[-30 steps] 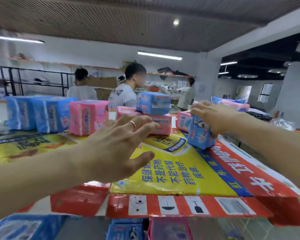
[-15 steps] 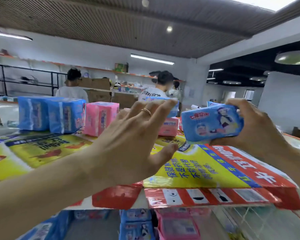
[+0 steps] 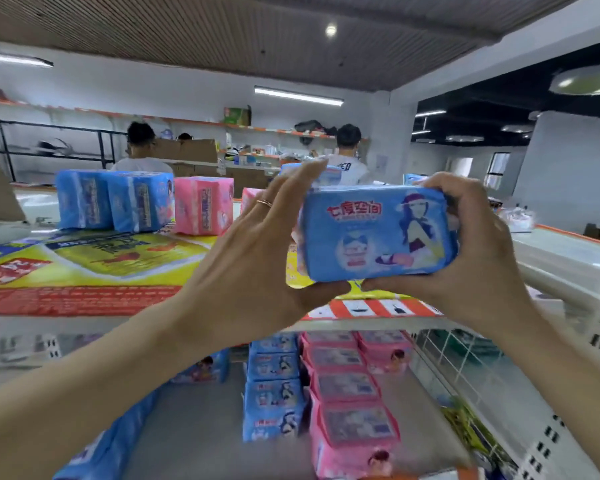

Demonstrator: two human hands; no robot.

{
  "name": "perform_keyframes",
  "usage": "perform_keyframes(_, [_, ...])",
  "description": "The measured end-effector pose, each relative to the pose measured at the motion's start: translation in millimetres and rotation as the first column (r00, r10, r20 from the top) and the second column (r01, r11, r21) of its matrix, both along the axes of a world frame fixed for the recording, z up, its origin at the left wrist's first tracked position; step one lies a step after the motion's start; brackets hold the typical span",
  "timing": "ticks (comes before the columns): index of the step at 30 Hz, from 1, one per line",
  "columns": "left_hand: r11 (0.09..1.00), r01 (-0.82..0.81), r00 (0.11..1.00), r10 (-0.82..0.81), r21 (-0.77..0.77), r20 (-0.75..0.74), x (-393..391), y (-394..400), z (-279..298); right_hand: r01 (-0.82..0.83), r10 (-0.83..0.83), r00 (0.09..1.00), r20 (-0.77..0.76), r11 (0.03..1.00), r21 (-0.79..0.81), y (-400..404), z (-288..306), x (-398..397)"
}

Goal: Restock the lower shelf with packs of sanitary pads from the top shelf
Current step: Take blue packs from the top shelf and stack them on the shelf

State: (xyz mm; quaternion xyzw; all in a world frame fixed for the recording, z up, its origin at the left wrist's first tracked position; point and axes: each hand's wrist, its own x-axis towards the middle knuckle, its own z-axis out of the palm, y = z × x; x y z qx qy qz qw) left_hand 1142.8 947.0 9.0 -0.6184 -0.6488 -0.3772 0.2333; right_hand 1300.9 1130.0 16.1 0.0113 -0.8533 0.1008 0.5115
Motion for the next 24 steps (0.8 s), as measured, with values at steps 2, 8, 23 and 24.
perform_keyframes(2, [0.998, -0.007, 1.000, 0.007, 0.055, 0.003, 16.6, -5.0, -7.0, -0.045, 0.046, 0.999, 0.029, 0.999, -0.020, -5.0, -3.9, 13.4])
perform_keyframes(8, [0.988, -0.027, 0.969, -0.011, 0.152, 0.247, 79.0, -21.1, -33.6, -0.283, 0.305, 0.944, 0.129, 0.945, -0.162, -5.3, -31.7, 59.4])
perform_keyframes(23, [0.972, -0.150, 0.251, -0.141, 0.182, 0.958, 209.3, -63.6, -190.4, -0.341, 0.692, 0.715, 0.104, 0.474, -0.812, -68.0, -186.2, 143.0])
perform_keyframes(24, [0.977, -0.137, 0.218, -0.131, 0.163, 0.967, 210.9, -61.1, -195.0, -0.329, 0.667, 0.742, 0.062, 0.445, -0.833, -71.7, -194.2, 144.1])
